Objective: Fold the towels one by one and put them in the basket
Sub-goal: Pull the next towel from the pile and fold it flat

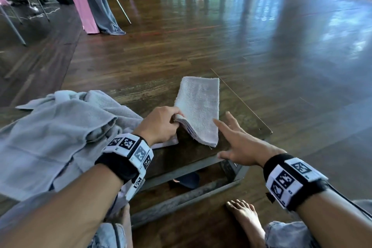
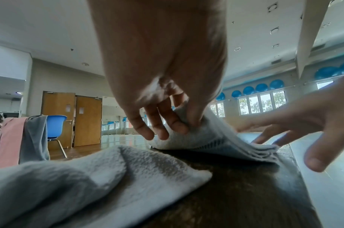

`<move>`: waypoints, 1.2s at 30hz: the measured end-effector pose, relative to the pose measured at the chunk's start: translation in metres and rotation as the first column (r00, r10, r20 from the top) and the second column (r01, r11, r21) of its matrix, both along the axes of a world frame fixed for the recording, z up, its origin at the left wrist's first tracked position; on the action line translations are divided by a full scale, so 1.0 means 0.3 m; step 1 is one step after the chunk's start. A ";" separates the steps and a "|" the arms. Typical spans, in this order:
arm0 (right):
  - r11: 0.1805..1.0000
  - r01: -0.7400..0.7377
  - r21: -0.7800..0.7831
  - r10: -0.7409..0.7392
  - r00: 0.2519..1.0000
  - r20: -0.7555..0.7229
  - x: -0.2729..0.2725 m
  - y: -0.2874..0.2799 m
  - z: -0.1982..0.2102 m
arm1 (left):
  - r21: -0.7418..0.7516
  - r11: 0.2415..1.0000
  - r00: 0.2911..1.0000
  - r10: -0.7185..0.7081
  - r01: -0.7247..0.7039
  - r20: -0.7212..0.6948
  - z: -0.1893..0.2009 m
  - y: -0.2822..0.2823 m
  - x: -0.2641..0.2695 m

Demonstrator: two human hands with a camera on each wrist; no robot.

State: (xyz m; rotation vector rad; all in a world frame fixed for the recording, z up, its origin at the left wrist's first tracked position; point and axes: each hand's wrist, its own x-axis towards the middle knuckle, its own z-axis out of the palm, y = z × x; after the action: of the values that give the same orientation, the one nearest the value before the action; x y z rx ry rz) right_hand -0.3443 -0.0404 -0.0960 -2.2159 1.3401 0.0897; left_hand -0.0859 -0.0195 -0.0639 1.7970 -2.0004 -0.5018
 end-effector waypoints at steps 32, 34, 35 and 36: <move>0.897 0.262 0.357 -0.386 0.857 0.340 0.088 -0.259 0.066 | 0.280 0.944 0.966 0.218 -0.173 -0.137 -0.053 -0.158 0.021; 0.925 0.302 0.231 -0.369 0.860 0.352 0.103 -0.285 0.066 | 0.221 0.956 0.968 0.224 -0.195 -0.117 -0.077 -0.188 0.034; 0.929 0.337 0.155 -0.370 0.864 0.343 0.108 -0.300 0.068 | 0.192 0.958 0.964 0.237 -0.212 -0.121 -0.088 -0.204 0.042; 0.922 0.375 0.098 -0.386 0.859 0.336 0.110 -0.314 0.068 | 0.166 0.959 0.959 0.252 -0.230 -0.128 -0.098 -0.219 0.048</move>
State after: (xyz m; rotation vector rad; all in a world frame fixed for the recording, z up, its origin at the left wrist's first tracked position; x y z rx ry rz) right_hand -0.3114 -0.1347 -0.0757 -1.7902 1.5242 -0.4109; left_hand -0.0715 -0.0853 -0.0934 1.9965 -1.6541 -0.7003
